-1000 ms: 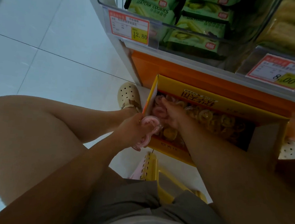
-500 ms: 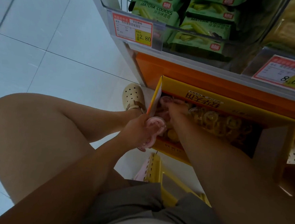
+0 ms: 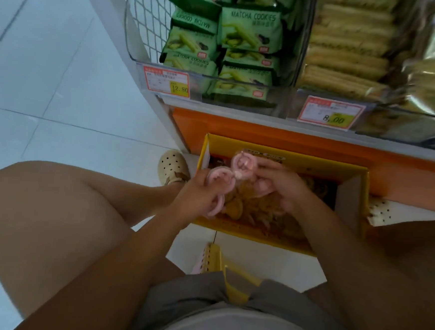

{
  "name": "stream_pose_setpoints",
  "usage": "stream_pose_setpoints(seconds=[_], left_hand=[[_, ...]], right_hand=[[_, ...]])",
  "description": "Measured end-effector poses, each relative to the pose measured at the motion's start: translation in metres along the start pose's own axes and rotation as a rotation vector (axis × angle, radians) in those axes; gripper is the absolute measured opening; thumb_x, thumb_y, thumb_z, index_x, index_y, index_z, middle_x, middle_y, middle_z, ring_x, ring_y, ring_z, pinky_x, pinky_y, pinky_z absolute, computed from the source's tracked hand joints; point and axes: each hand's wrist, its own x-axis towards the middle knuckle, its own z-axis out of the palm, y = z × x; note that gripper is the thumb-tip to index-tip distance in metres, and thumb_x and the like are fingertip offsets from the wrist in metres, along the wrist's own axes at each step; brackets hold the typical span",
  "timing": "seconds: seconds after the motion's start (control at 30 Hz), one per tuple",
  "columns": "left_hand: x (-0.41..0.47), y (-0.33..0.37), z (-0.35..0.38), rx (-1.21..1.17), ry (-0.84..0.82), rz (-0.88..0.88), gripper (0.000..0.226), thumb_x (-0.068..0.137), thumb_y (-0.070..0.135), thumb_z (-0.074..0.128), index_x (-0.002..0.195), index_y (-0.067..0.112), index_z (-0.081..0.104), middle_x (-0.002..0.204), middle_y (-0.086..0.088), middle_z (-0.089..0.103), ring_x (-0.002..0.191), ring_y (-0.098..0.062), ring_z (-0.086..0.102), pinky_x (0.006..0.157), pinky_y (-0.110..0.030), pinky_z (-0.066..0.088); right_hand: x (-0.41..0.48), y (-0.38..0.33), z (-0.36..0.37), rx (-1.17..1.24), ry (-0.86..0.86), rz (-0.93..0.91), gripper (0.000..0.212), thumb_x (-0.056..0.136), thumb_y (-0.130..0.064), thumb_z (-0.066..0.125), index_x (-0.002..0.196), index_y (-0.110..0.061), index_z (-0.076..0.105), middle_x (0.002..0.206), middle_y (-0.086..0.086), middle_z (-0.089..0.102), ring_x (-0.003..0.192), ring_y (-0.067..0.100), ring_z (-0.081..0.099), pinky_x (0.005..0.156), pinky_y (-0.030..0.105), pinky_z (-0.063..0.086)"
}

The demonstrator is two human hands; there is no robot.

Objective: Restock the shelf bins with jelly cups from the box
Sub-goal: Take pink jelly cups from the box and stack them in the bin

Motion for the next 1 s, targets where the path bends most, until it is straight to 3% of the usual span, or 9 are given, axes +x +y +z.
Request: stream_pose_setpoints(seconds=[0.1,0.23,0.37,0.43,0.5,0.6,0.7,0.83,1.0], left_hand=[[-0.009,0.025,0.005,-0.08,-0.064,0.154,0.019,0.101,0.035,0.047,0.096,0.039,0.065,0.08,-0.033,0.056,0.053,-0.029,0.048,0.048,-0.025,0.039],[-0.02,0.06,0.006,-0.135,-0.118,0.298,0.021,0.102,0.03,0.043,0.104,0.024,0.064,0.04,-0.004,0.045,0.032,-0.016,0.039,0.052,-0.033,0.043],[-0.037,0.106,0.007,-0.186,-0.144,0.413,0.019,0.1,0.029,0.046,0.103,0.021,0.063,0.034,-0.002,0.04,0.031,-0.021,0.034,0.062,-0.039,0.05],[-0.05,0.135,0.007,-0.172,-0.145,0.473,0.019,0.1,0.027,0.045,0.102,0.02,0.062,0.034,-0.004,0.039,0.043,-0.028,0.042,0.05,-0.025,0.049],[-0.063,0.158,0.004,-0.154,-0.151,0.543,0.019,0.099,0.029,0.047,0.103,0.018,0.062,0.036,-0.007,0.04,0.048,-0.035,0.042,0.047,-0.024,0.049],[-0.089,0.194,-0.008,-0.101,-0.152,0.642,0.021,0.095,0.038,0.053,0.106,0.022,0.063,0.04,-0.013,0.041,0.037,-0.028,0.037,0.047,-0.031,0.05],[-0.118,0.232,-0.027,-0.096,-0.072,0.711,0.007,0.093,0.037,0.058,0.094,0.03,0.061,0.042,-0.013,0.044,0.029,-0.017,0.04,0.038,-0.019,0.041],[-0.146,0.266,-0.058,-0.125,0.034,0.838,0.027,0.075,0.054,0.07,0.09,0.033,0.061,0.05,-0.014,0.051,0.037,-0.021,0.046,0.045,-0.026,0.048],[-0.164,0.297,-0.118,-0.021,0.332,0.963,0.024,0.083,0.051,0.066,0.101,0.04,0.057,0.068,0.0,0.063,0.056,-0.02,0.061,0.063,-0.039,0.056]], right_hand=[[-0.04,-0.02,0.003,-0.113,0.088,-0.124,0.024,0.088,-0.019,0.065,0.11,-0.023,0.071,0.103,0.003,0.074,0.098,0.022,0.07,0.089,0.042,0.055],[-0.092,-0.052,0.0,-0.161,0.152,-0.284,0.02,0.087,-0.02,0.068,0.107,-0.024,0.068,0.085,0.001,0.074,0.071,0.012,0.07,0.058,0.026,0.054],[-0.135,-0.087,-0.003,-0.211,0.2,-0.472,0.018,0.09,-0.013,0.066,0.107,-0.021,0.068,0.067,0.002,0.064,0.054,0.011,0.057,0.046,0.022,0.045],[-0.155,-0.107,0.0,-0.192,0.241,-0.539,0.021,0.085,-0.018,0.07,0.106,-0.02,0.069,0.062,0.002,0.062,0.05,0.011,0.052,0.044,0.021,0.042],[-0.177,-0.129,0.005,-0.189,0.248,-0.619,0.029,0.076,-0.029,0.073,0.104,-0.021,0.07,0.061,0.006,0.062,0.048,0.013,0.052,0.045,0.023,0.042],[-0.211,-0.162,0.016,-0.24,0.256,-0.727,0.023,0.082,-0.025,0.071,0.105,-0.026,0.071,0.07,0.014,0.064,0.057,0.015,0.06,0.051,0.028,0.049],[-0.245,-0.199,0.033,-0.235,0.263,-0.887,0.016,0.079,-0.024,0.07,0.091,-0.034,0.075,0.069,0.014,0.064,0.053,0.012,0.054,0.045,0.019,0.042],[-0.283,-0.263,0.056,-0.272,0.303,-1.095,0.02,0.07,-0.028,0.069,0.085,-0.038,0.076,0.062,0.009,0.06,0.049,0.012,0.046,0.043,0.019,0.037],[-0.305,-0.375,0.091,-0.651,0.403,-1.312,0.021,0.087,-0.021,0.069,0.089,-0.041,0.075,0.068,-0.005,0.069,0.052,0.005,0.055,0.048,0.018,0.045]])
